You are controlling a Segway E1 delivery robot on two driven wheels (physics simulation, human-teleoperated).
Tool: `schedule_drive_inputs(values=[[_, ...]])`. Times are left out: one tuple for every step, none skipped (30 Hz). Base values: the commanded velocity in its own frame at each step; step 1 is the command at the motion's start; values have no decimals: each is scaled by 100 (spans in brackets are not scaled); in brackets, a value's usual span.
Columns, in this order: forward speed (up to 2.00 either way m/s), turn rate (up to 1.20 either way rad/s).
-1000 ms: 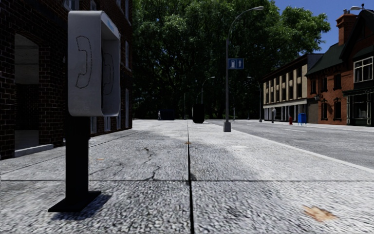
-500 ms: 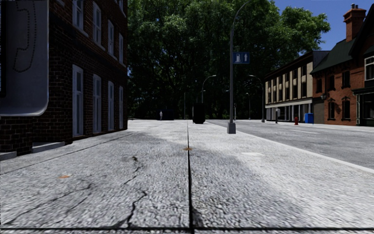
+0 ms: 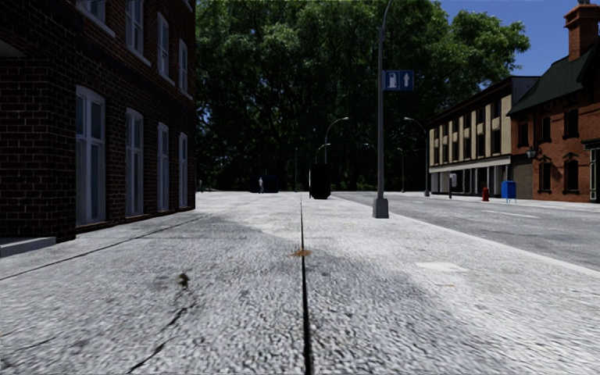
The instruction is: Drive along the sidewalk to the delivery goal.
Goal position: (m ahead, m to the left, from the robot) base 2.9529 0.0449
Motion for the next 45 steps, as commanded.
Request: schedule_drive_inputs(values=[[200,0],[200,0],[200,0],[200,0],[200,1],[200,7],[200,7],[200,10],[200,13],[200,18],[200,18],[200,20],[200,21],[200,21],[200,21],[200,21],[200,15],[200,0],[200,0],[200,0],[200,0],[200,0],[200,0],[199,0],[192,0],[192,0],[185,0],[171,0],[156,0],[156,0],[135,0],[129,0],[127,0],[127,0],[125,0],[124,0],[119,0],[119,0],[114,0],[103,0],[103,0],[99,0],[98,0],[98,0],[97,0]])
